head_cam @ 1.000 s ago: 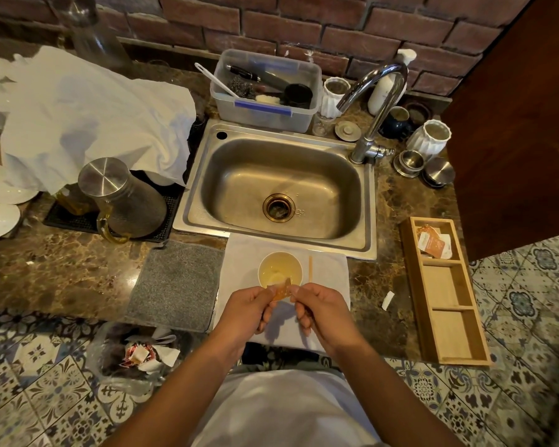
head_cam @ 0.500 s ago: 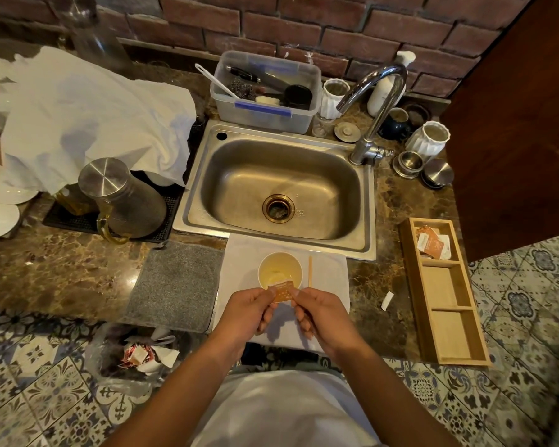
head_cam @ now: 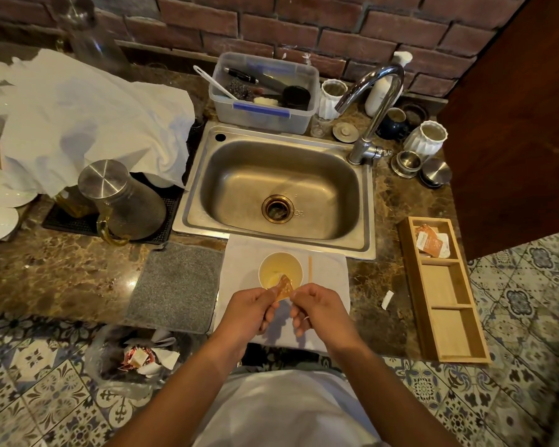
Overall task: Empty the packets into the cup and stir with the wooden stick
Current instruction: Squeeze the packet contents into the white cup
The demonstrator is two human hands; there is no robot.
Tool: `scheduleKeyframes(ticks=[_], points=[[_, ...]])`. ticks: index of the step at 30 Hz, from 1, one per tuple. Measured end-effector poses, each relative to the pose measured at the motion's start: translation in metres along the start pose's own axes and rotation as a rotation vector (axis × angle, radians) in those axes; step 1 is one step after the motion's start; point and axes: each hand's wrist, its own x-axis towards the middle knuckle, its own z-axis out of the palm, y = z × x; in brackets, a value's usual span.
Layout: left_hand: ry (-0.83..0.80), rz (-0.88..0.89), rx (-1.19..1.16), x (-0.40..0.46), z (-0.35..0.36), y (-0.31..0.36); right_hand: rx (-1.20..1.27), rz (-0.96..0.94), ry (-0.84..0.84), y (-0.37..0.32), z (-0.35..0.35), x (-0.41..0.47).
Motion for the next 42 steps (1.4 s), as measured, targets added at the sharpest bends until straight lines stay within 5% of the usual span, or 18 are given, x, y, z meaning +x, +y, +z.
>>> scheduleKeyframes(ticks=[3,8,12,16,24,30,34,42], points=[[-0.002,0.005,0.008,0.001,-0.001,-0.001,0.057,0.043,0.019,-0.003,0.001,0.0],[-0.015,0.015,0.021,0.002,-0.001,-0.001,-0.319,-0.178,0.254,0.007,0.008,-0.002],[-0.002,0.011,0.018,0.003,0.0,-0.002,0.085,0.024,0.105,-0.004,0.007,-0.002],[0.009,0.029,0.02,0.005,0.0,-0.002,-0.071,-0.015,0.156,-0.004,0.008,-0.002],[0.015,0.057,0.042,0.004,-0.002,-0.004,-0.025,-0.025,0.001,-0.004,0.007,-0.002],[0.041,0.076,0.061,0.005,-0.001,-0.008,-0.183,-0.098,0.159,0.001,0.012,0.001],[-0.014,0.068,0.042,0.003,0.0,-0.008,0.094,0.109,0.017,-0.002,0.004,0.006],[-0.075,0.089,0.02,-0.003,0.001,-0.005,0.075,0.005,-0.062,0.004,-0.009,0.001]])
